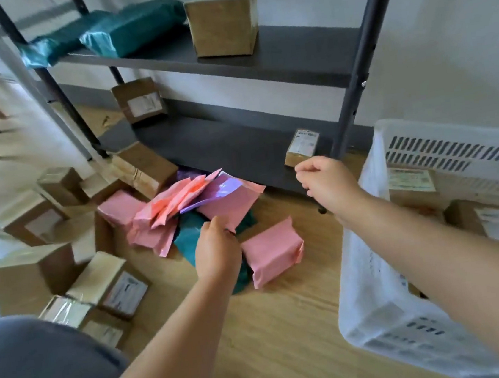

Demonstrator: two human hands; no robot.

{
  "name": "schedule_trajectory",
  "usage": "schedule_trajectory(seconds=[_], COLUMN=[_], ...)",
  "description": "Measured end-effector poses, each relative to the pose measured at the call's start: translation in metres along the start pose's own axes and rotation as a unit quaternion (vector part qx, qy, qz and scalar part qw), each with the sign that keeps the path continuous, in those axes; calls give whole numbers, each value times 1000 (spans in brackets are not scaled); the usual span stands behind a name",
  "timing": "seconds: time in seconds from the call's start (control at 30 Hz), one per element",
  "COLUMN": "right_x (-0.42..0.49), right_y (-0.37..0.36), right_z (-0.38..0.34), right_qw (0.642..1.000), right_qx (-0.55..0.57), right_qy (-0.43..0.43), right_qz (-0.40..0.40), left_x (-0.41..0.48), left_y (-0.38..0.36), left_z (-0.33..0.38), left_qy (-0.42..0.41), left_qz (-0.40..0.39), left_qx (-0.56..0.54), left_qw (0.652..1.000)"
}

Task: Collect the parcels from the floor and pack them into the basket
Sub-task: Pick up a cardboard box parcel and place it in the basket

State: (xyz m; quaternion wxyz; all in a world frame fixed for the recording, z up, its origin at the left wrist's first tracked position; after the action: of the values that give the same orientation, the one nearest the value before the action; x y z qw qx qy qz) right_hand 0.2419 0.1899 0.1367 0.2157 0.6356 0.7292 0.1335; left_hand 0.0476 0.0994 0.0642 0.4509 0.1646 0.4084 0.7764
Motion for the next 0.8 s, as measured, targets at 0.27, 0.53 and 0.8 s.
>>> schedule_trajectory(seconds=[0.27,0.53,0.8], right_x=[-18,-34,-98], right_y=[-165,-278,-383], right_z=[29,-17,-33], right_qw=[987,966,923], right_qx=[-38,-79,-124], right_qy=[-59,1,42], right_qz=[-142,-245,-362], left_x=[15,10,-23], left_y=[20,104,157], left_z=[-82,-206,-309], left_qy=[105,150,276], left_qz=[14,116,207], left_qx=[-23,51,55], left_qw=[994,981,937])
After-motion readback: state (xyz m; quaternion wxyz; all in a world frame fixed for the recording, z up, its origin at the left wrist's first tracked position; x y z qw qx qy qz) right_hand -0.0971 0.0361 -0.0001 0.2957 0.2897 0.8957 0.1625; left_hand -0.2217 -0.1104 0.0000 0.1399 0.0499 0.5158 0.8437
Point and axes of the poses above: each hand's wrist, its own x-axis towards the middle knuckle, its own y-axis out of the back of the hand, z = x × y, the point moved 5 cm from there along x, towards the middle knuckle, and after that the axes turned 3 degrees about -z, right-handed, at the moved point
